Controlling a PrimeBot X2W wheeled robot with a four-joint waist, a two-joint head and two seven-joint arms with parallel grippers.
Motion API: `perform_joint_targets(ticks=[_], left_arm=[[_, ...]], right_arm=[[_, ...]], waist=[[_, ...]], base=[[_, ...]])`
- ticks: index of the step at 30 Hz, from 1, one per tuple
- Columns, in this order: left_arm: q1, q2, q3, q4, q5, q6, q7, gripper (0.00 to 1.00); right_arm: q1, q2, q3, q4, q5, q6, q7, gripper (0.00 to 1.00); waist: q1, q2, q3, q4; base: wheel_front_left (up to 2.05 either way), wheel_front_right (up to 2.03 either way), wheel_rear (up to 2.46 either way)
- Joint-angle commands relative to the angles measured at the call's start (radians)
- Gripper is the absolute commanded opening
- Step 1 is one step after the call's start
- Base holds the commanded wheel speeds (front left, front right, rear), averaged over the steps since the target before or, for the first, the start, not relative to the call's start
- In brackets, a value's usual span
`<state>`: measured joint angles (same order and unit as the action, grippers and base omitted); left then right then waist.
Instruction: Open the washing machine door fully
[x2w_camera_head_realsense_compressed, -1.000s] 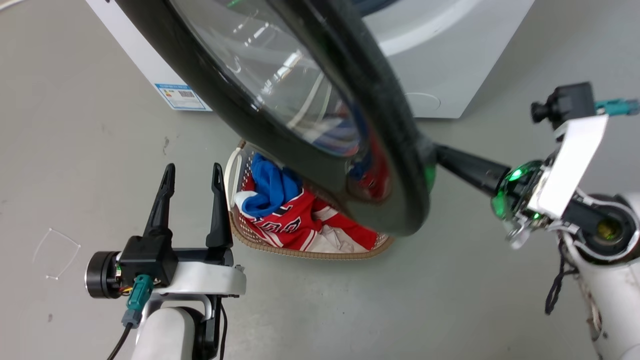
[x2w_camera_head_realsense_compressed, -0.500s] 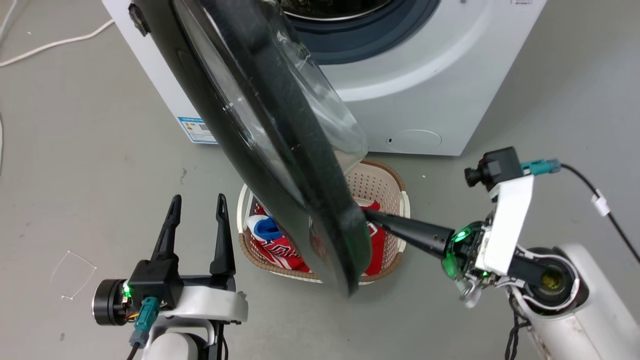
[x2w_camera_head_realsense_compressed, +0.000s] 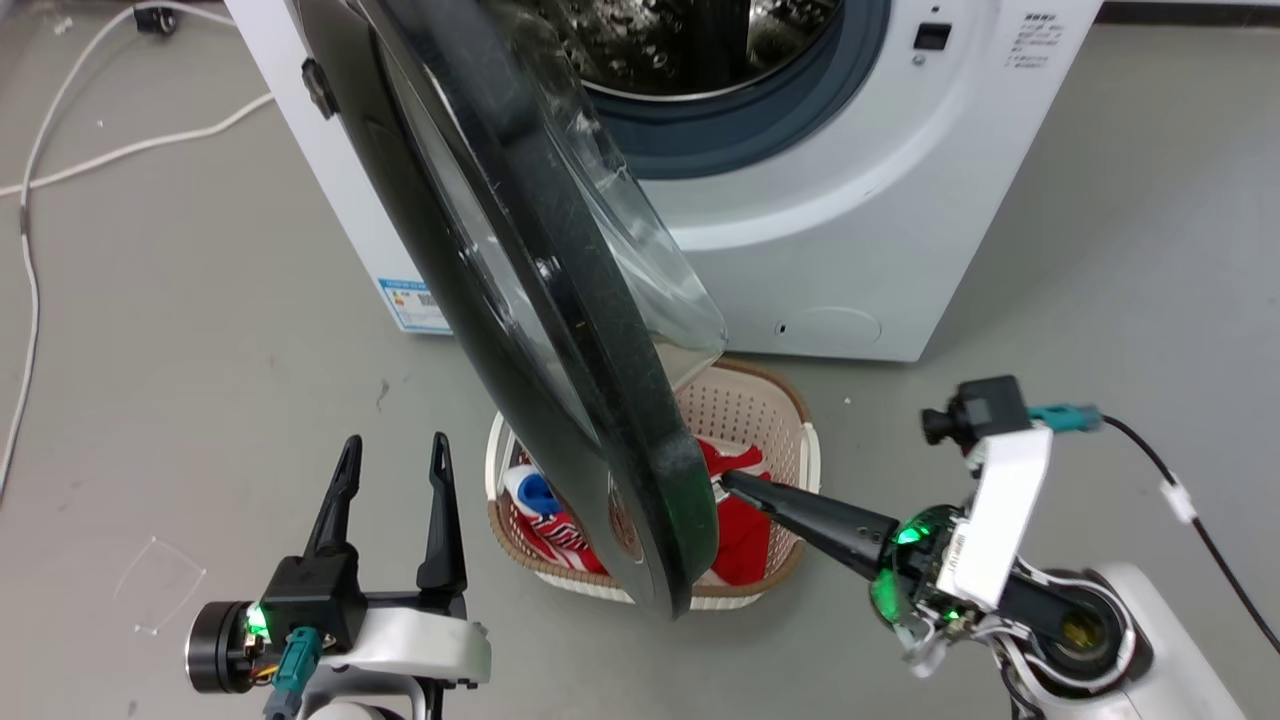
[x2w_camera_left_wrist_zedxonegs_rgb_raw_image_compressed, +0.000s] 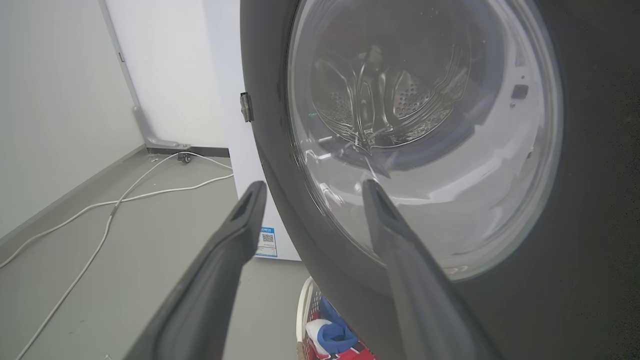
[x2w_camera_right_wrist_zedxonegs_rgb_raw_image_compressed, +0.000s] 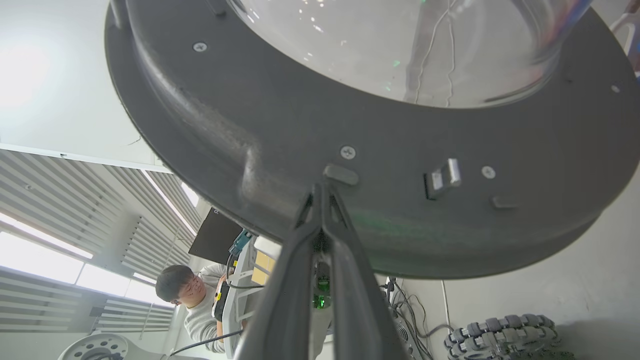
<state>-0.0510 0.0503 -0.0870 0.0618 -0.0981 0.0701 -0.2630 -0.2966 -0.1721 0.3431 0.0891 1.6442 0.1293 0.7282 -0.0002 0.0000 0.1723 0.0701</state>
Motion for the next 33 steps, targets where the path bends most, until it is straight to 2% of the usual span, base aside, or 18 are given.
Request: perform_joint_targets(ticks=[1, 11, 17, 21, 26, 30, 33], left_arm=[[0.012, 0.000, 0.004, 0.003, 0.008, -0.002, -0.003, 1.00], [0.066, 0.000, 0.010, 0.010, 0.015, -0.006, -0.003, 1.00], [0.102, 0.000, 0.014, 0.010, 0.016, -0.009, -0.003, 1.00], [0.111, 0.000, 0.018, 0.004, 0.016, -0.010, -0.003, 1.00], [0.123, 0.000, 0.025, 0.000, 0.018, -0.009, -0.003, 1.00], [0.128, 0.000, 0.030, -0.002, 0.020, -0.009, -0.003, 1.00], [0.129, 0.000, 0.034, -0.006, 0.022, -0.009, -0.003, 1.00]], right_arm=[[0.030, -0.002, -0.016, -0.015, -0.014, 0.003, -0.024, 0.00], [0.168, 0.048, -0.186, -0.116, -0.057, 0.003, -0.273, 0.00], [0.244, 0.068, -0.269, -0.170, -0.143, 0.003, -0.460, 0.00], [0.282, 0.037, -0.288, -0.202, -0.306, 0.003, -0.637, 0.00], [0.322, -0.032, -0.204, -0.200, -0.582, 0.003, -0.921, 0.00], [0.333, -0.064, -0.206, -0.184, -0.818, 0.002, -0.991, 0.00], [0.345, -0.016, -0.272, -0.230, -1.066, 0.002, -0.992, 0.00]], waist=[[0.0002, 0.0000, -0.022, -0.007], [0.0002, 0.0000, -0.116, -0.032], [0.0002, 0.0000, -0.162, -0.046], [0.0002, 0.0000, -0.173, -0.053], [0.0002, 0.0000, -0.181, -0.063], [0.0002, 0.0000, -0.187, -0.069], [0.0002, 0.0000, -0.186, -0.074]], base=[[0.00, 0.00, 0.00], [0.00, 0.00, 0.00], [0.00, 0.00, 0.00], [0.00, 0.00, 0.00], [0.00, 0.00, 0.00], [0.00, 0.00, 0.00], [0.00, 0.00, 0.00]])
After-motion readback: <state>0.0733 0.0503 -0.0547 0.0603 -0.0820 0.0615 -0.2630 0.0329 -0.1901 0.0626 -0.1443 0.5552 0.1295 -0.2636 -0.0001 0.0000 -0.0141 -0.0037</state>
